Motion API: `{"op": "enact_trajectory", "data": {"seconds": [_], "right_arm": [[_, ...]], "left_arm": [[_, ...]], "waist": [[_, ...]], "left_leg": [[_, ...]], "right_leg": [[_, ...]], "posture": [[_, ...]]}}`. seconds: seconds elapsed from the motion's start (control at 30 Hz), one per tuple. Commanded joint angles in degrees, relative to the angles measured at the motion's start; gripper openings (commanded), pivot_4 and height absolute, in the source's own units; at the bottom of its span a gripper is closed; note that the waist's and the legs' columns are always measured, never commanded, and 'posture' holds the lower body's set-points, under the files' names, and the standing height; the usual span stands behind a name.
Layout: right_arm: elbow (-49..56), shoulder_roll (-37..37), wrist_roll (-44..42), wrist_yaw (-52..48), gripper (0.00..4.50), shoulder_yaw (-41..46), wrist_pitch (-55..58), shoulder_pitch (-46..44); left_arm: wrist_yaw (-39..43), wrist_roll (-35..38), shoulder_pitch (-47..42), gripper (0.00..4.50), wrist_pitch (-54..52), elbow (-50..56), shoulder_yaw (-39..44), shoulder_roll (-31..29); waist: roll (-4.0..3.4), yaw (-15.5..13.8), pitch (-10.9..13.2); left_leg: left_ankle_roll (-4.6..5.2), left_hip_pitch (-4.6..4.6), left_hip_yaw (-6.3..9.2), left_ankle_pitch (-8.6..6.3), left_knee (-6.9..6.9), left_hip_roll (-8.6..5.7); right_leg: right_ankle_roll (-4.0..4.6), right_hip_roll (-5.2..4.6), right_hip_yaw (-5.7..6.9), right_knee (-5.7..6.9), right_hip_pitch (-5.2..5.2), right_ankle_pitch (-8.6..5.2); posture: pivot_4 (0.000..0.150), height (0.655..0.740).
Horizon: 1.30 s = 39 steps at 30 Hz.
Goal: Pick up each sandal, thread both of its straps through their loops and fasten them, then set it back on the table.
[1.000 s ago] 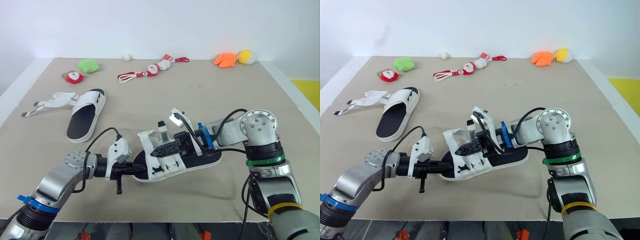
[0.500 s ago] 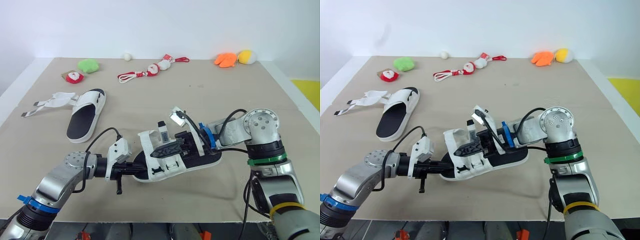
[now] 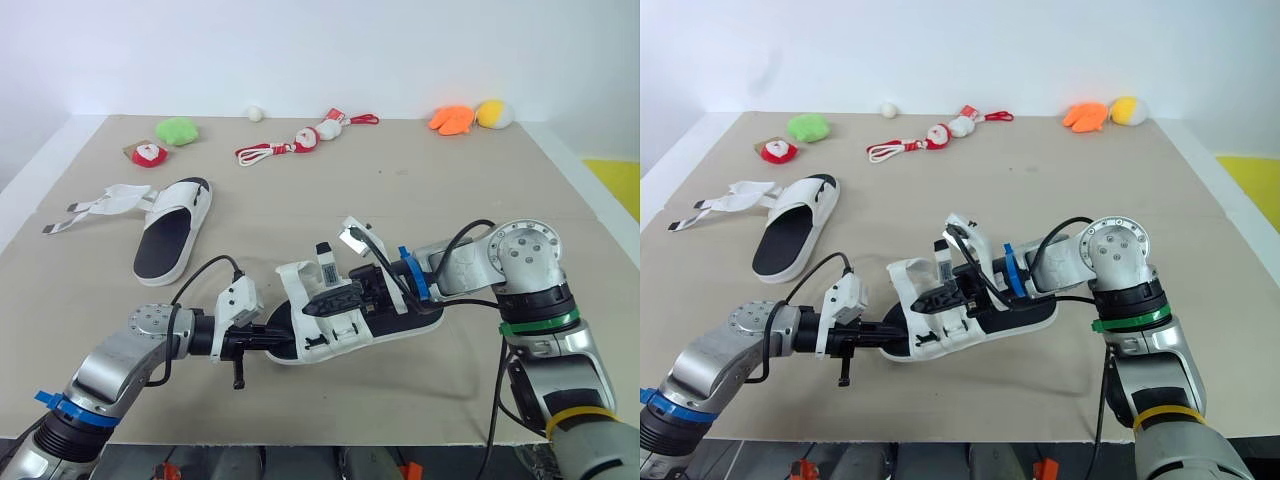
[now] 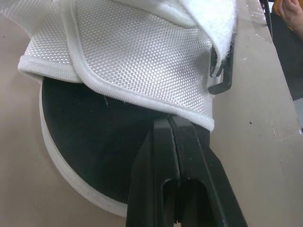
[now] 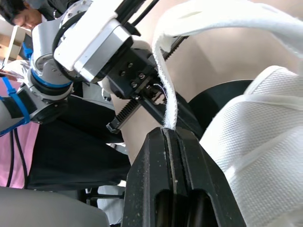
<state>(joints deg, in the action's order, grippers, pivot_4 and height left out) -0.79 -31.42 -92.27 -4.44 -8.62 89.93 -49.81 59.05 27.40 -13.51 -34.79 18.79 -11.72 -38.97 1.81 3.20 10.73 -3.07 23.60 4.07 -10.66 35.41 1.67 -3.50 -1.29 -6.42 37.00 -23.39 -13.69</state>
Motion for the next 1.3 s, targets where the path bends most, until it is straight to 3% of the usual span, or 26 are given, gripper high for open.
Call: {"op": "enact_trajectory", "data": {"seconds": [0.03,0.4,1.3], "right_arm": [[2.9,-0.9,2.9,-0.6,0.08,-0.7,1.1,0.3],[8.2,-1.3,13.5,-6.1,0.08,-1.3,1.6,0.6],[17.8,2.4,26.4,-13.8,0.08,0.5,2.2,1.9]], "left_arm": [[-1.0,-1.8,1.0,0.00,-1.2,-1.3,-2.0,0.1],[-1.1,-2.0,0.5,0.00,-1.1,-1.8,-2.1,0.6],[-1.1,-2.4,0.3,0.00,-0.7,-2.3,-2.3,1.3]], "waist": [[0.00,0.0,0.0],[0.00,-0.4,0.0],[0.00,-0.5,0.0]], "left_leg": [[0.00,0.00,0.00,0.00,0.00,0.00],[0.01,0.06,0.00,-0.01,-0.01,-0.02],[0.00,0.12,0.01,-0.01,0.00,-0.06]], "right_leg": [[0.00,0.00,0.00,0.00,0.00,0.00],[0.00,-0.03,0.00,-0.03,-0.04,-0.01],[-0.01,-0.07,0.01,-0.06,-0.07,-0.01]], "posture": [[0.150,0.7400],[0.150,0.7400],[0.150,0.7400]]}}
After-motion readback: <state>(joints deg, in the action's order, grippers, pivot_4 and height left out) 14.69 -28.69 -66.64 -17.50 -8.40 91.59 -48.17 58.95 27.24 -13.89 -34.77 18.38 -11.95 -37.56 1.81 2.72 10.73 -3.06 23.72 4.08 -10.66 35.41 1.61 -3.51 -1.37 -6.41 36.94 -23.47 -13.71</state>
